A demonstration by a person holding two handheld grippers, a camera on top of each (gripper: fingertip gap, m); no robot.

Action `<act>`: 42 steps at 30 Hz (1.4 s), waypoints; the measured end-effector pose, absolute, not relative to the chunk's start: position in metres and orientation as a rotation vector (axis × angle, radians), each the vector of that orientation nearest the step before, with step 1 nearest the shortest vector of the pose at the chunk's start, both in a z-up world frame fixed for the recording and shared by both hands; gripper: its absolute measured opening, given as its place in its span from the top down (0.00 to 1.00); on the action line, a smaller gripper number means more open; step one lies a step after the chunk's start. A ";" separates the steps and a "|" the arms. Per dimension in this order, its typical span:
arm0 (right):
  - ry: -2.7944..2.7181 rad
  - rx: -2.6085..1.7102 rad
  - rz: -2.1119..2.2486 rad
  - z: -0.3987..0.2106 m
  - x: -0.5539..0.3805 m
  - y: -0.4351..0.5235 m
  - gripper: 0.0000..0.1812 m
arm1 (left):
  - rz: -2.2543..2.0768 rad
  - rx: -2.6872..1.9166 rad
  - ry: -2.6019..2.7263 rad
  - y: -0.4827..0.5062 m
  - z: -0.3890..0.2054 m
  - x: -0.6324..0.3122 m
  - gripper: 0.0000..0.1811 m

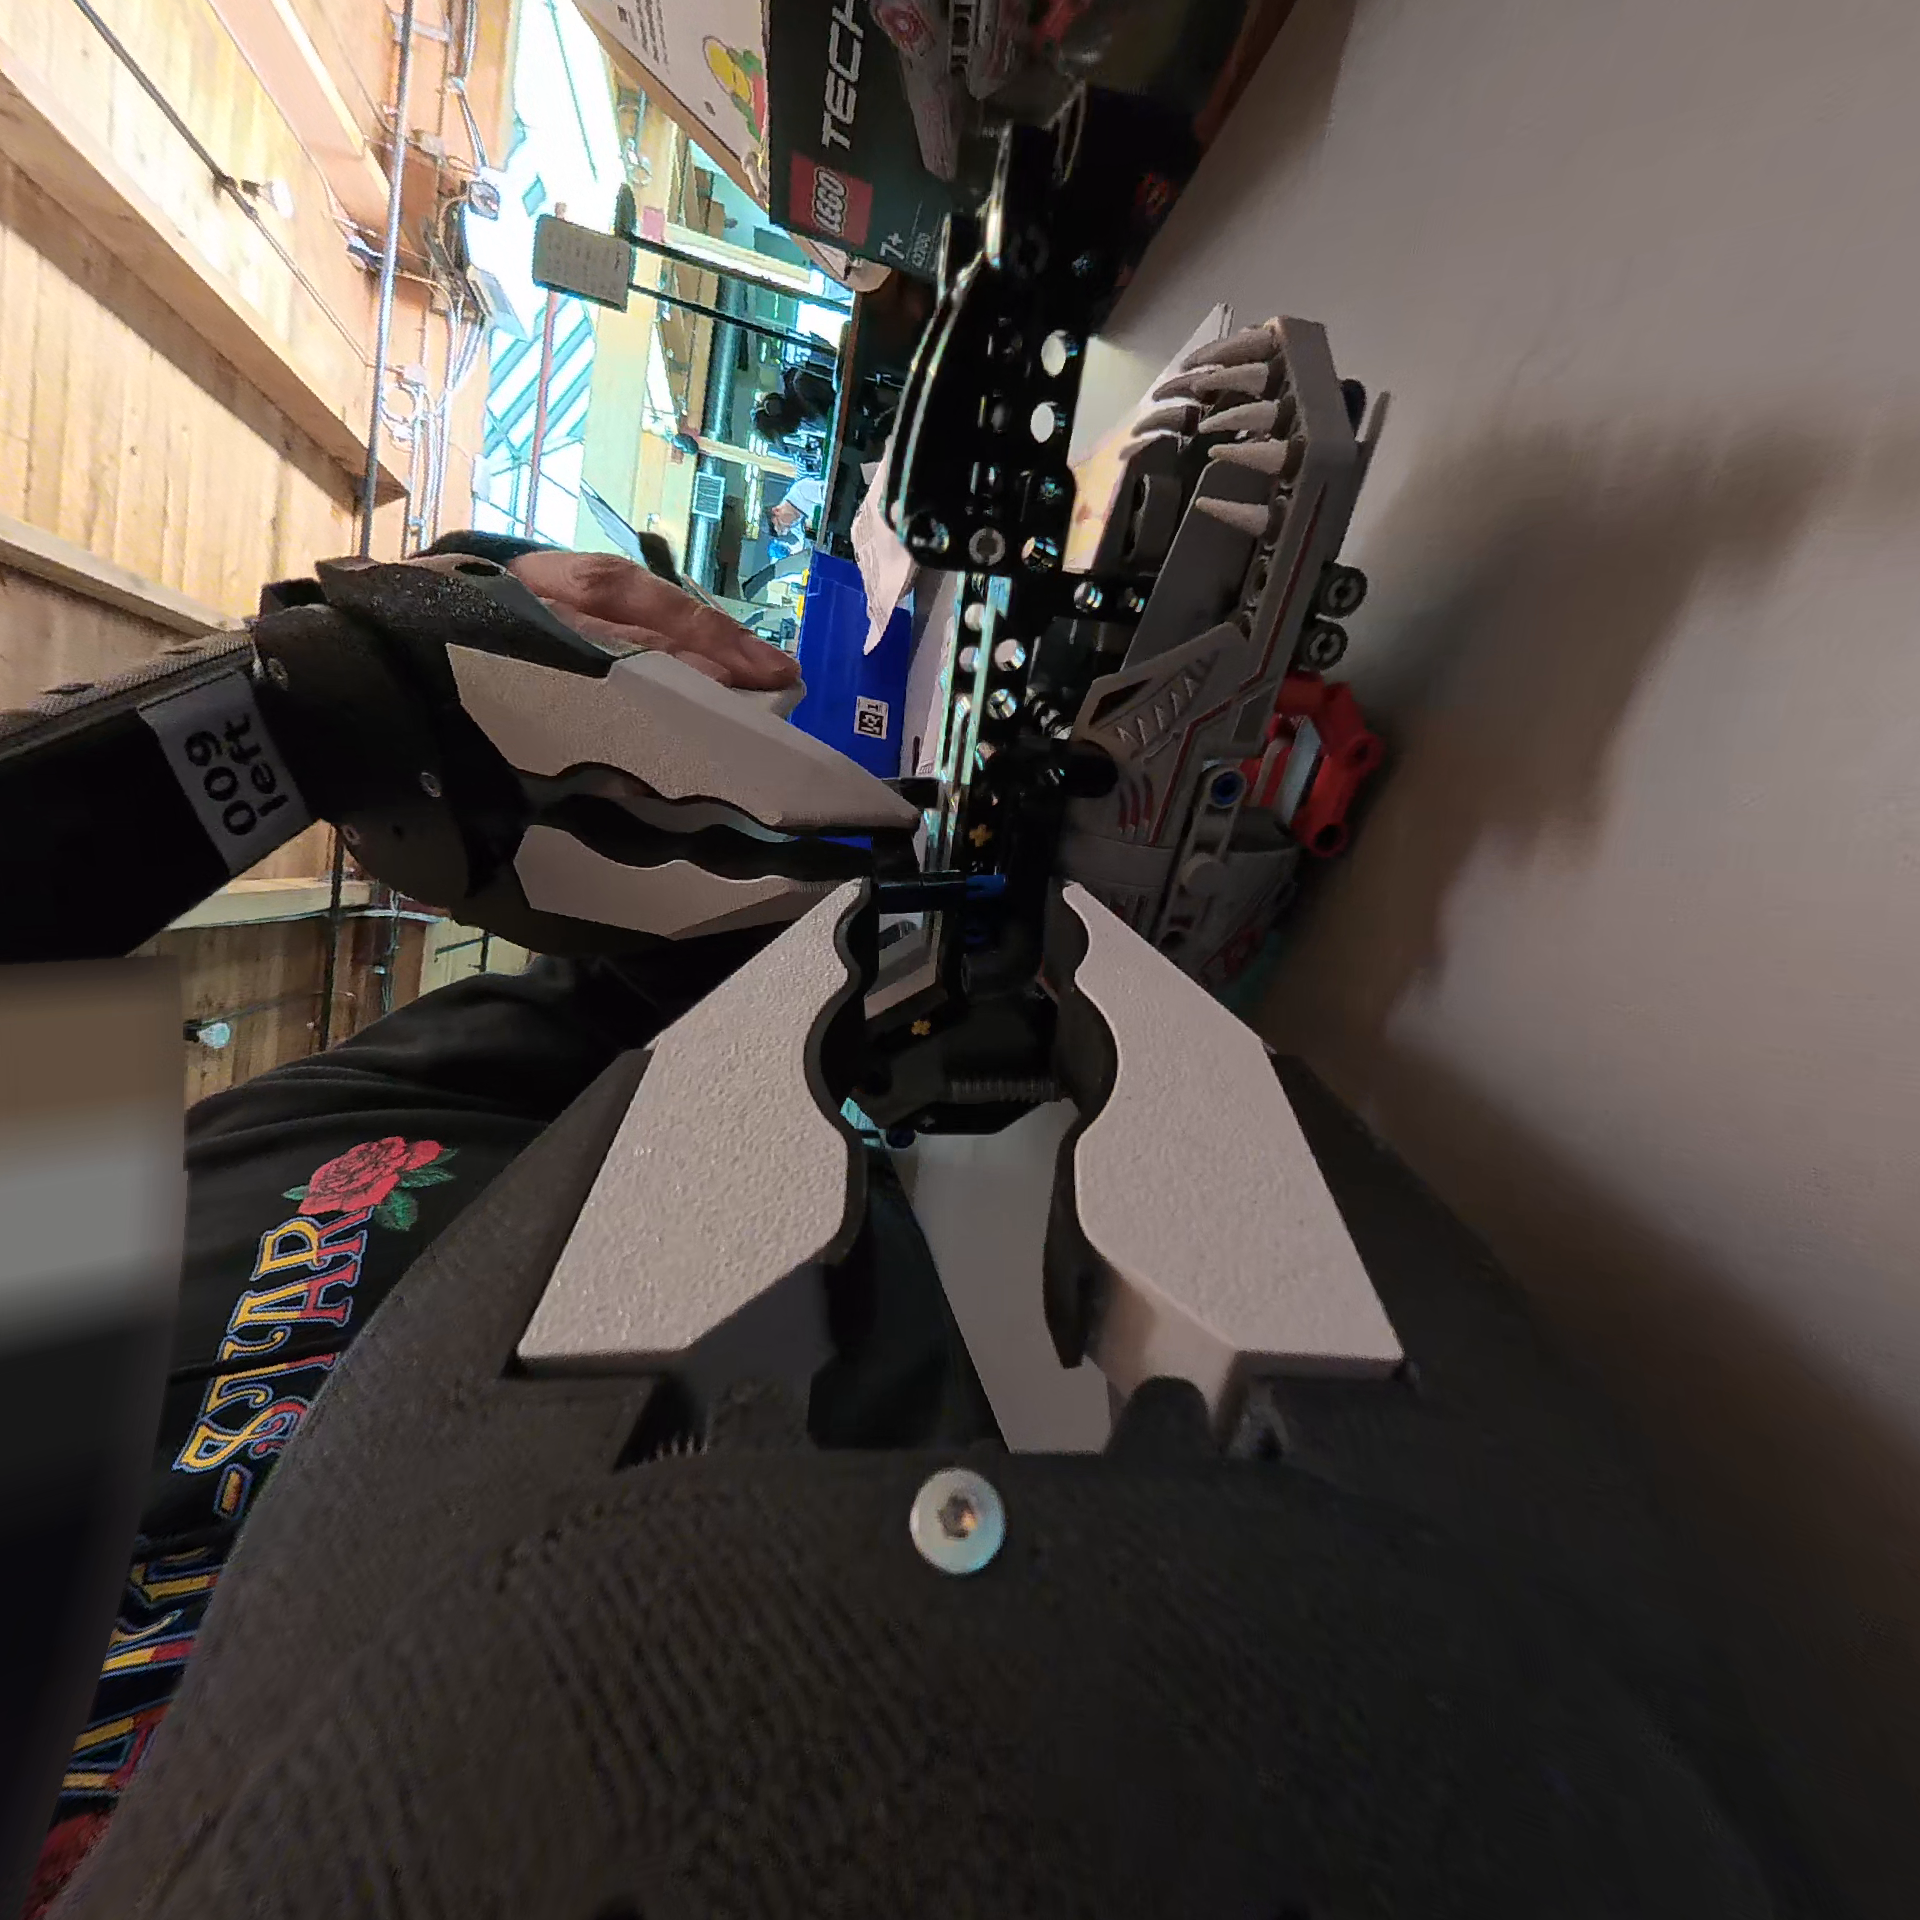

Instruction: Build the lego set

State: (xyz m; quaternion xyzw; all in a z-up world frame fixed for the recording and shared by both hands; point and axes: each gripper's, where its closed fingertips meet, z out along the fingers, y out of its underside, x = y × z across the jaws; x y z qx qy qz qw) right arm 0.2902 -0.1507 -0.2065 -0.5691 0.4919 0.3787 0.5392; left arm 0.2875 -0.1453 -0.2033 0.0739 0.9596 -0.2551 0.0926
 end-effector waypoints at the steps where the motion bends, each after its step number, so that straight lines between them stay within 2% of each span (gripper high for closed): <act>1: 1.162 -1.355 0.903 -0.207 0.289 -0.150 0.83 | -0.766 0.217 2.857 -0.145 -0.204 0.287 0.98; 8: 1.130 -1.353 0.919 -0.206 0.288 -0.150 0.83 | -0.968 0.055 2.939 -0.144 -0.197 0.287 0.95; 13: 1.127 -1.342 0.939 -0.206 0.288 -0.152 0.83 | -1.455 -0.635 2.921 -0.130 -0.175 0.313 0.87; 19: 1.131 -1.322 0.956 -0.207 0.290 -0.154 0.83 | -1.683 -1.192 3.050 -0.111 -0.200 0.309 0.83; 22: 1.138 -1.307 0.962 -0.207 0.291 -0.155 0.83 | -1.736 -1.267 3.077 -0.111 -0.205 0.307 0.82; 26: 1.148 -1.278 0.970 -0.207 0.291 -0.156 0.83 | -1.830 -1.304 3.131 -0.117 -0.199 0.301 0.75; 31: 1.149 -1.284 0.969 -0.207 0.292 -0.156 0.83 | -1.899 -1.449 3.164 -0.120 -0.200 0.306 0.80; 36: 1.166 -1.266 0.981 -0.207 0.294 -0.158 0.83 | -1.827 -1.512 3.246 -0.120 -0.210 0.303 0.75; 42: 1.182 -1.280 0.986 -0.207 0.294 -0.158 0.83 | -1.872 -1.698 3.229 -0.122 -0.211 0.304 0.74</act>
